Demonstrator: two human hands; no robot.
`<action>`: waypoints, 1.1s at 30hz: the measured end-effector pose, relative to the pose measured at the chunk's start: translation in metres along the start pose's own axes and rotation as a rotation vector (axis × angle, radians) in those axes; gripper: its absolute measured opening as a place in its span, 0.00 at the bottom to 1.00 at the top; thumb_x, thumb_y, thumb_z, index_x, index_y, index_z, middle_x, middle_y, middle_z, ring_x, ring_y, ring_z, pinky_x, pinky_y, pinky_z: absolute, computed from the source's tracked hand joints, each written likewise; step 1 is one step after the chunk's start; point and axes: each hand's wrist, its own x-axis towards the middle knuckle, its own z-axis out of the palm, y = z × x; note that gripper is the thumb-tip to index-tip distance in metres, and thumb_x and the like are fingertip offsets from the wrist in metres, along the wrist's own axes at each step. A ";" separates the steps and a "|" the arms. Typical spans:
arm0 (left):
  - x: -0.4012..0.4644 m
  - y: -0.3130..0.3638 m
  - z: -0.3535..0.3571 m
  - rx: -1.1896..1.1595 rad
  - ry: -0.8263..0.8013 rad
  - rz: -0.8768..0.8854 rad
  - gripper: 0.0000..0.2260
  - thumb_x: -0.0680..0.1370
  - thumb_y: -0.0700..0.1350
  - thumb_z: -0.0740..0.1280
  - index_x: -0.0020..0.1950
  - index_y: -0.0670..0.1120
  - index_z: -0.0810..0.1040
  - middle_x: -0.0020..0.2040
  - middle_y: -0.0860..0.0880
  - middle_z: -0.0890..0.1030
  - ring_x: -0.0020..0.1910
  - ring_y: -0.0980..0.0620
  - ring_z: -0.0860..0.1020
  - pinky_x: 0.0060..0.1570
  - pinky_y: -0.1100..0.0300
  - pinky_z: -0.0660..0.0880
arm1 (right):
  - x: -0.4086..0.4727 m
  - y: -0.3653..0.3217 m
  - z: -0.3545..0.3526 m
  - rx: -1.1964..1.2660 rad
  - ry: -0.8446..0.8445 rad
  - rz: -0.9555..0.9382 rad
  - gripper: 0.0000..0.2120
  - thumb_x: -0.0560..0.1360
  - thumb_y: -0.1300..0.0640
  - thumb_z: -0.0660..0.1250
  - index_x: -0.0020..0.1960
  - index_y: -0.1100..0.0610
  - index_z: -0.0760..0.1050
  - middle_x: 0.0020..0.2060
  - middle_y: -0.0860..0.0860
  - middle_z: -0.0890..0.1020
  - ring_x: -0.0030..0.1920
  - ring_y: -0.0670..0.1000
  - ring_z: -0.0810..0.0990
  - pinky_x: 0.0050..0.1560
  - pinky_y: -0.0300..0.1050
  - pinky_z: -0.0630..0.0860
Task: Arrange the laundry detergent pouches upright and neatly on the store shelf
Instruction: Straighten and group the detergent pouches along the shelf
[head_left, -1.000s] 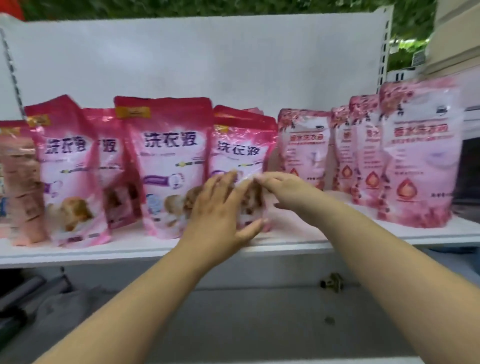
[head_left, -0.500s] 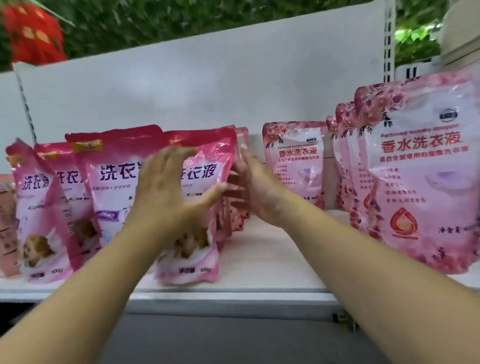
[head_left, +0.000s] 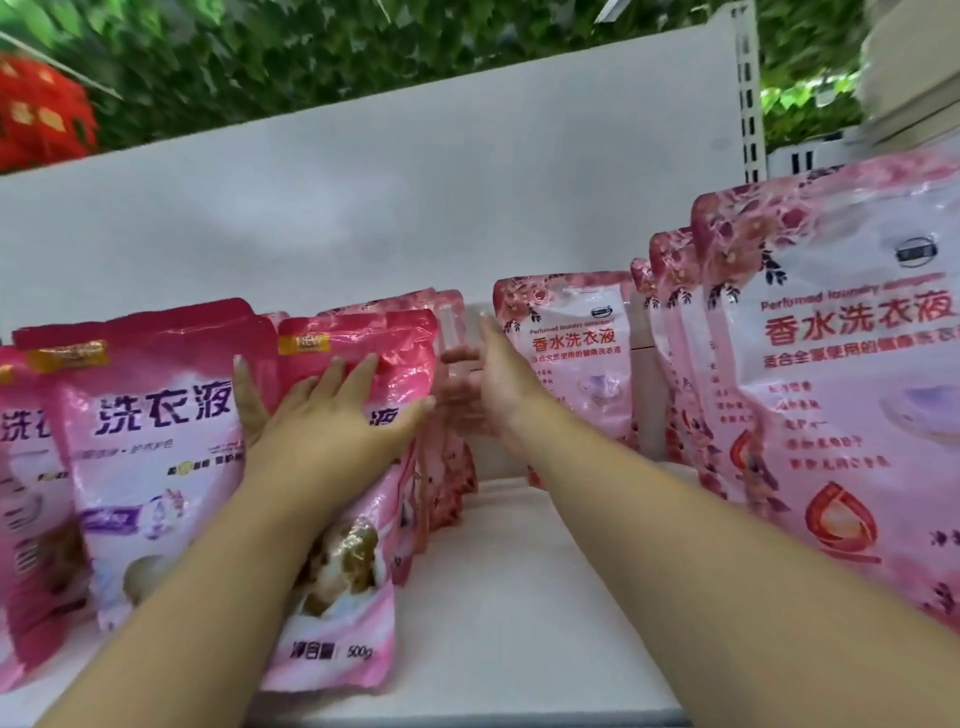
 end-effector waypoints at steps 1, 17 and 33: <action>-0.001 -0.001 0.004 0.022 0.011 0.003 0.34 0.74 0.71 0.44 0.76 0.57 0.47 0.77 0.51 0.49 0.75 0.48 0.52 0.65 0.50 0.25 | 0.007 0.001 -0.001 -0.083 0.071 -0.063 0.23 0.79 0.40 0.48 0.50 0.56 0.73 0.34 0.52 0.78 0.37 0.50 0.76 0.49 0.46 0.73; -0.007 0.002 0.008 -0.018 0.204 0.067 0.36 0.72 0.68 0.56 0.76 0.57 0.47 0.63 0.52 0.74 0.68 0.50 0.67 0.60 0.52 0.19 | 0.022 0.011 -0.009 0.168 0.398 -0.152 0.05 0.75 0.52 0.66 0.41 0.52 0.75 0.47 0.54 0.81 0.48 0.54 0.79 0.51 0.48 0.77; -0.006 -0.001 0.007 -0.043 0.180 0.049 0.28 0.75 0.65 0.54 0.73 0.56 0.60 0.66 0.50 0.74 0.69 0.48 0.66 0.64 0.47 0.23 | -0.013 0.017 -0.046 -0.151 0.353 -0.025 0.18 0.67 0.68 0.73 0.51 0.54 0.70 0.52 0.55 0.81 0.49 0.55 0.81 0.54 0.56 0.78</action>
